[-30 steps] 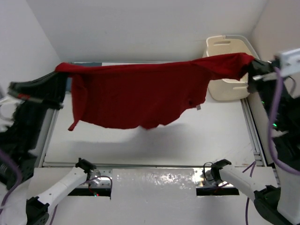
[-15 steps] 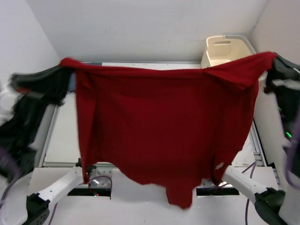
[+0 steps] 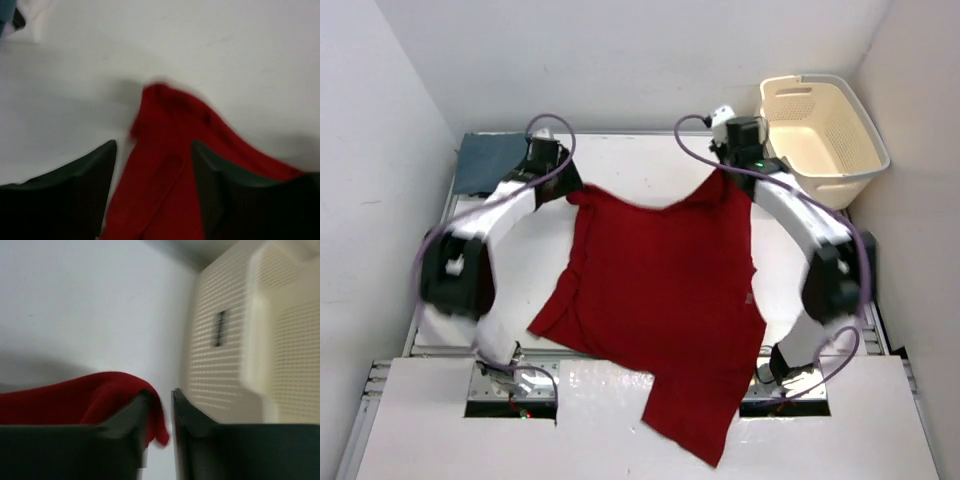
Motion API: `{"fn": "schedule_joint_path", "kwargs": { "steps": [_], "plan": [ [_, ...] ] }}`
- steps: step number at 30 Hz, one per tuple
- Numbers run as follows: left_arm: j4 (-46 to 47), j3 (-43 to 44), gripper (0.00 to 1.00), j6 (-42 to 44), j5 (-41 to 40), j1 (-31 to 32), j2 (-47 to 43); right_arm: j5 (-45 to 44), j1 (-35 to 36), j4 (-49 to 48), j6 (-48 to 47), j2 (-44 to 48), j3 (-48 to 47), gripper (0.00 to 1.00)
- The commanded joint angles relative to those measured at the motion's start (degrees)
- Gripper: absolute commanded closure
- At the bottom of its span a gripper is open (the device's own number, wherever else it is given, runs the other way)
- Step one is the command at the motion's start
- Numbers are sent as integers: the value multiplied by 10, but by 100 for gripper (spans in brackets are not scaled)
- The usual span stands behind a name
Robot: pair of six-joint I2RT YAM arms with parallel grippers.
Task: Fold and stack the t-shirts
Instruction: Flatten out the tshirt
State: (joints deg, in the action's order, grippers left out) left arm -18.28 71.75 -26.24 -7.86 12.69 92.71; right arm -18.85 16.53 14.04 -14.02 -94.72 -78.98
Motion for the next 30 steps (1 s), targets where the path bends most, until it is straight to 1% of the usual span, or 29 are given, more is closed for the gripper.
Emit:
{"fn": "schedule_joint_path", "kwargs": {
  "steps": [1, 2, 3, 4, 5, 7, 9, 11, 12, 13, 14, 15, 16, 18, 21, 25, 27, 30],
  "plan": [
    [-44, 135, 33, 6, 40, -33, 100, 50, -9, -3, 40, -101, -99, 54],
    [-67, 161, 29, 13, 35, -34, 135, 52, -9, 12, 49, -151, -126, 8],
    [-72, 204, 9, 21, 42, -35, 147, 52, -8, 45, 58, -168, -150, 1],
    [-83, 221, 0, 29, 43, -34, 153, 53, -9, 55, 62, -179, -179, 1],
    [-89, 233, 0, 32, 51, -34, 157, 61, -8, 61, 66, -180, -183, 1],
    [-89, 239, 0, 37, 55, -33, 151, 104, -7, 71, 78, -166, -173, 1],
    [-83, 216, 0, 37, 74, -33, 135, 121, -3, 92, 80, -135, -152, 1],
    [-71, 191, 0, 37, 100, -31, 122, 119, 1, 116, 101, -111, -131, 1],
    [-72, 171, 0, 36, 120, -28, 120, 120, 2, 134, 120, -84, -92, 1],
    [-68, 159, 0, 33, 125, -18, 118, 128, 2, 135, 157, -68, -65, 1],
    [-66, 148, 0, 33, 124, -10, 115, 135, 2, 126, 172, -51, -30, 1],
    [-66, 133, 0, 35, 124, 6, 117, 143, 2, 94, 187, -34, 37, 1],
    [-67, 129, 0, 36, 124, 13, 121, 157, 2, 83, 212, -11, 61, 1],
    [-67, 122, 0, 27, 130, 32, 134, 171, 2, 69, 231, -5, 100, 1],
    [-48, 99, 0, 15, 158, 51, 148, 170, 2, 58, 250, -20, 105, 1],
    [-33, 69, 0, 12, 175, 60, 167, 167, 2, 44, 267, -89, 76, 1],
    [-37, 58, 0, 13, 171, 61, 174, 166, 1, 42, 279, -114, 52, 1],
    [-41, 39, 0, 9, 160, 61, 183, 170, 1, 12, 298, -158, 35, 1]
  ]
}}
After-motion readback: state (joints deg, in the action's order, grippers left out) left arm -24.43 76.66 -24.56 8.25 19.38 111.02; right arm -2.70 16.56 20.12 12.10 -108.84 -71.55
